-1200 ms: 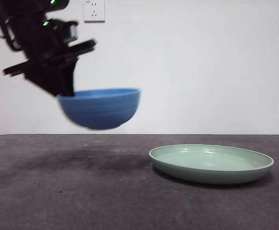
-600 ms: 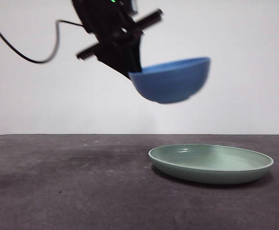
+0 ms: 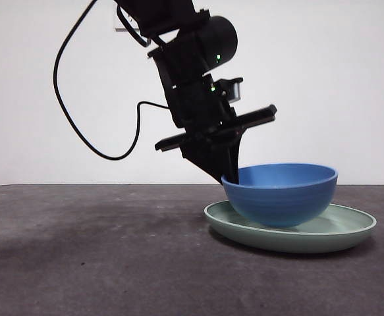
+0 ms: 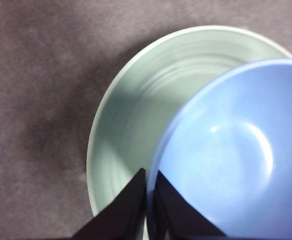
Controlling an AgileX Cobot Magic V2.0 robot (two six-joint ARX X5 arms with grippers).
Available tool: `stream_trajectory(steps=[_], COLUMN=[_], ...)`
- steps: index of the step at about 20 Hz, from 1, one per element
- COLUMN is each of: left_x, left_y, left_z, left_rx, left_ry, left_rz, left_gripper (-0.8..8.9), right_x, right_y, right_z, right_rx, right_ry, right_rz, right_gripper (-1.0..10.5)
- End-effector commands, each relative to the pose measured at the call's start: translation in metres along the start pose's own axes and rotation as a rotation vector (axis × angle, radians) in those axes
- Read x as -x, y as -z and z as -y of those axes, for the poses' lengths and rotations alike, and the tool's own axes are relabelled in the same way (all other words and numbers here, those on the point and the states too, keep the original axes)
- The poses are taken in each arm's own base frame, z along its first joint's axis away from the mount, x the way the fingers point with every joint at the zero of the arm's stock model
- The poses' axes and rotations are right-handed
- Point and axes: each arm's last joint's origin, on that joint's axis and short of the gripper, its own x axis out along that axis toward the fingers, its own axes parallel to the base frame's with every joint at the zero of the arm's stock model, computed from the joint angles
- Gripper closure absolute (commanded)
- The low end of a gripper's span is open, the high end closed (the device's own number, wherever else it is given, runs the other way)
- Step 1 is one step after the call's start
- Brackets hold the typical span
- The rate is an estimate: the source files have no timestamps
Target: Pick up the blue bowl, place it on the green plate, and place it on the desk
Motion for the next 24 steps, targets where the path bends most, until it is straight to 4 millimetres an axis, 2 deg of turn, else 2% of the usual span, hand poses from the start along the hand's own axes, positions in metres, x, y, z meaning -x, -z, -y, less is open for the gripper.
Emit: stream_trajectory(steps=[1,9,13,17,22,24], left_x=[-0.008,-0.023,-0.024,-0.023,-0.016,-0.008], left_y=[-0.005,0.001,0.001,0.002,0.001,-0.001], left_z=[0.004,0.002,0.002,0.002,0.003,0.004], left_rx=[-0.004,-0.004,-0.005,-0.004,-0.004,-0.007], left_ry=[0.005,-0.003,-0.003,-0.004,-0.005,-0.002], left_rz=[0.015,-0.028,-0.029,-0.037,-0.040,-0.023], left_gripper=[8.04,8.04,7.96,6.82,5.85,5.85], right_x=[0.003,0.003,0.003,0.003,0.003,0.003], right_y=[-0.004,-0.004,-0.003,-0.003,-0.004,-0.004], right_z=[-0.002,-0.002,-0.002,-0.002,-0.002,-0.002], right_rx=[0.007,0.002,-0.002,-0.001,-0.001,-0.001], right_ry=[0.001,0.001,0.000,0.001,0.001,0.001], right_rz=[0.016,0.014,0.009,0.009,0.010,0.010], right_gripper=[5.9,5.9,5.9,5.9,5.9,5.9])
